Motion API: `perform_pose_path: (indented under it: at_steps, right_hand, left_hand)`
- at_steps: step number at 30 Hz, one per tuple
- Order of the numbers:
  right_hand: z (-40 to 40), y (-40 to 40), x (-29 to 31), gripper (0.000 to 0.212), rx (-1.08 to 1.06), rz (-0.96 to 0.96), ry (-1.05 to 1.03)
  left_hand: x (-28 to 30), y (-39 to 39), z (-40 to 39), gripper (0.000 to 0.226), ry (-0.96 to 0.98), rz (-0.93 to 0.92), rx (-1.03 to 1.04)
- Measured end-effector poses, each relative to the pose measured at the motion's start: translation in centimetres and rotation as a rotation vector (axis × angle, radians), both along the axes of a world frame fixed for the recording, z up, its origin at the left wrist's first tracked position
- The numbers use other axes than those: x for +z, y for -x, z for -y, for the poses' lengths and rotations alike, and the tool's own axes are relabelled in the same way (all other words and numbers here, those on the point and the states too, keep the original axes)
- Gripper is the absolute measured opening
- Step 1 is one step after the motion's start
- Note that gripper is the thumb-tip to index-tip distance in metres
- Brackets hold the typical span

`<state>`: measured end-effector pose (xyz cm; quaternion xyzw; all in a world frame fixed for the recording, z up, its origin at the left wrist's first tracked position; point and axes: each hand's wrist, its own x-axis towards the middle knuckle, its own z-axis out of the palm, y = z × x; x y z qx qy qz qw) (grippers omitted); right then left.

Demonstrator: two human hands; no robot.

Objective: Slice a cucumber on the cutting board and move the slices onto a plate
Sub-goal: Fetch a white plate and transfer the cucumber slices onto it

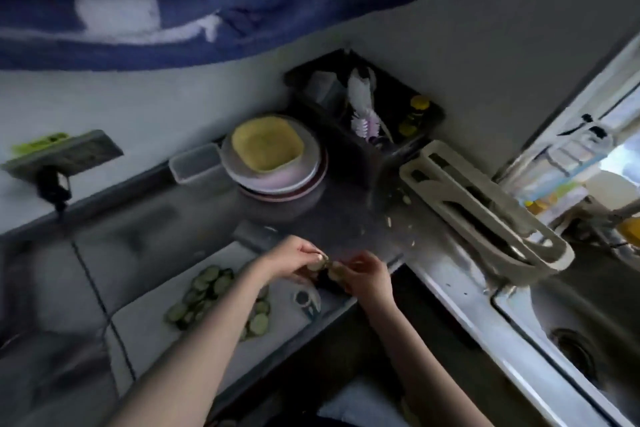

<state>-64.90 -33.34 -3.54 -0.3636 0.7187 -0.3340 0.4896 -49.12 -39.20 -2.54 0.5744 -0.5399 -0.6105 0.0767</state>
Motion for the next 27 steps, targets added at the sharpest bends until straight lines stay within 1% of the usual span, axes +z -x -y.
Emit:
perform_pose_path:
  at_steps: [2, 3, 4, 6, 8, 10, 11, 12, 14, 16, 17, 19, 20, 23, 25, 27]
  right_hand:
    - [0.7, -4.2, -0.4, 0.025, 0.153, -0.03, -0.026]
    - [0.9, -6.1, -0.6, 0.022, 0.216, -0.026, -0.051]
    - [1.1, -7.9, -0.8, 0.019, 0.274, -0.02, -0.073]
    - [1.5, -11.1, -1.1, 0.013, 0.379, -0.046, -0.096]
    - [1.9, -13.4, -1.7, 0.004, 0.481, -0.09, -0.109]
    - [2.0, -14.9, -2.4, 0.009, 0.578, -0.119, -0.137]
    - [2.1, -15.2, -2.9, 0.013, 0.616, -0.145, -0.143]
    - [2.0, -15.3, -3.2, 0.015, 0.627, -0.174, -0.133]
    - [2.0, -14.9, -3.5, 0.015, 0.562, -0.182, -0.082]
    - [2.0, -14.2, -3.3, 0.02, 0.522, -0.256, -0.012]
    - [2.1, -14.0, -3.3, 0.024, 0.533, -0.292, 0.007]
    - [2.1, -14.1, -3.5, 0.033, 0.596, -0.296, 0.012]
    - [2.0, -14.5, -3.6, 0.038, 0.636, -0.298, 0.006]
    - [0.8, -15.9, -4.1, 0.047, 0.772, -0.358, 0.044]
    - [0.3, -16.6, -4.1, 0.048, 0.793, -0.345, 0.056]
    - [0.4, -16.8, -4.2, 0.048, 0.792, -0.334, 0.055]
  left_hand:
    - [-1.5, -4.8, -1.3, 0.009, 0.142, 0.055, 0.188]
    - [-2.0, -6.9, -2.1, 0.01, 0.213, 0.107, 0.29]
    - [-2.6, -8.9, -2.9, 0.019, 0.263, 0.165, 0.396]
    - [-3.4, -12.1, -4.8, 0.026, 0.312, 0.253, 0.547]
    - [-3.8, -14.1, -6.7, 0.019, 0.366, 0.293, 0.615]
    - [-4.4, -15.2, -8.2, 0.01, 0.457, 0.353, 0.629]
    - [-4.7, -15.6, -8.8, 0.01, 0.5, 0.372, 0.645]
    - [-5.1, -15.9, -9.4, 0.012, 0.541, 0.377, 0.668]
    - [-5.6, -16.3, -10.1, 0.019, 0.587, 0.391, 0.725]
    - [-6.1, -16.6, -10.7, 0.029, 0.605, 0.423, 0.763]
    - [-6.3, -16.7, -11.0, 0.033, 0.593, 0.448, 0.763]
    - [-6.7, -16.8, -11.4, 0.039, 0.585, 0.479, 0.768]
    - [-7.1, -16.8, -11.5, 0.041, 0.571, 0.462, 0.78]
    - [-7.5, -15.7, -12.1, 0.048, 0.428, 0.311, 0.802]
    - [-7.5, -14.6, -12.3, 0.053, 0.365, 0.236, 0.807]
    - [-7.6, -13.8, -12.3, 0.056, 0.354, 0.191, 0.804]
